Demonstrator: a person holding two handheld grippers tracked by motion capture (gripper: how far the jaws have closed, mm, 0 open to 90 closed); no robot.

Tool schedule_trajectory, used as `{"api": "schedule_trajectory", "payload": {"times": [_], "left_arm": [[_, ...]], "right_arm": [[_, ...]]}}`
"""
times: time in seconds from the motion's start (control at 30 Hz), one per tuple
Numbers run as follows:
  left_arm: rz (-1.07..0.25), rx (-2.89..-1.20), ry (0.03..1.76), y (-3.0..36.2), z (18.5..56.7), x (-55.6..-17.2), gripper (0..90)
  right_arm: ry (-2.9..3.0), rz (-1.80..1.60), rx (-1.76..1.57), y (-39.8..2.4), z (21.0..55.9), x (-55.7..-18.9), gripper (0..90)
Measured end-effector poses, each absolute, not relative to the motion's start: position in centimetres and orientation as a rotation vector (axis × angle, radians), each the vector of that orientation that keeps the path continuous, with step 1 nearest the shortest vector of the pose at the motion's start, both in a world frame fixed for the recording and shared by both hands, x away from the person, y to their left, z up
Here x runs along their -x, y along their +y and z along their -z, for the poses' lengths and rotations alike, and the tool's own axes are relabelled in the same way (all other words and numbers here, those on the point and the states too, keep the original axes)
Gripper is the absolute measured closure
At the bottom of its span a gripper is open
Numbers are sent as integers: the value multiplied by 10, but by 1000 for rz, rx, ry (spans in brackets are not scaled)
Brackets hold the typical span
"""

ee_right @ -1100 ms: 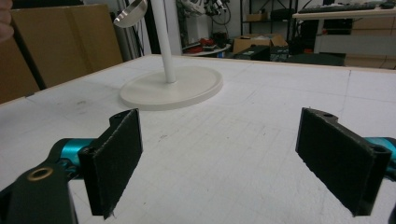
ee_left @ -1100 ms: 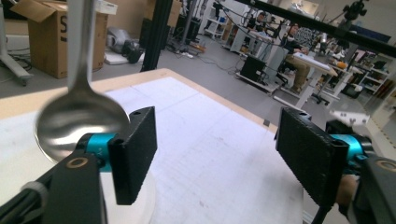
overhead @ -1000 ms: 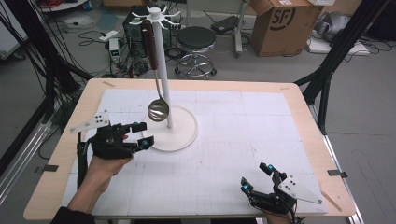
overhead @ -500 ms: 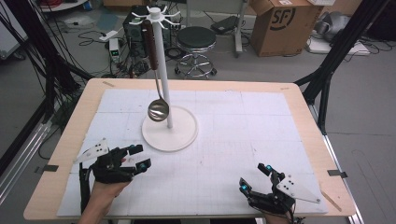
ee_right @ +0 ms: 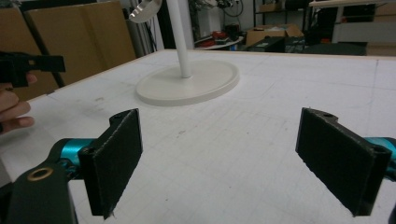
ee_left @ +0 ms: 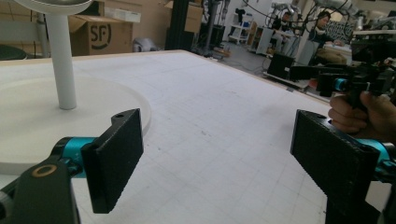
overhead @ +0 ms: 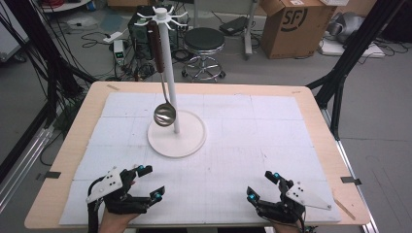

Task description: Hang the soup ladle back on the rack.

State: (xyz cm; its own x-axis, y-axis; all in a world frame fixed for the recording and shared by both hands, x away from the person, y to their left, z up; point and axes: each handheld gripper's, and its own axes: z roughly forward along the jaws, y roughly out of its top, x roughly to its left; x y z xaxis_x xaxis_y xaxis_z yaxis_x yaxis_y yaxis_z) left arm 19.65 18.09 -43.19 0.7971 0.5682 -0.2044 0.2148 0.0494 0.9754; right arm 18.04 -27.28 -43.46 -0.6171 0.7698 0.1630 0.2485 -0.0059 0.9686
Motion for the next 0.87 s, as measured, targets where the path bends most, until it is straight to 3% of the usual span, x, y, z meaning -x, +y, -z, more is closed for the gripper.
{"api": "schedule_trajectory", "payload": {"times": [0.17,0.87], "left_arm": [[-282,-1464,660,187,441,-192,183],[-283,-1471,656,187,444,-187,194]], "right_arm": [[1903,-1680,-1075,-272,436,-183,137],[1918,-1670,-1054,-266,436,-183,137]]}}
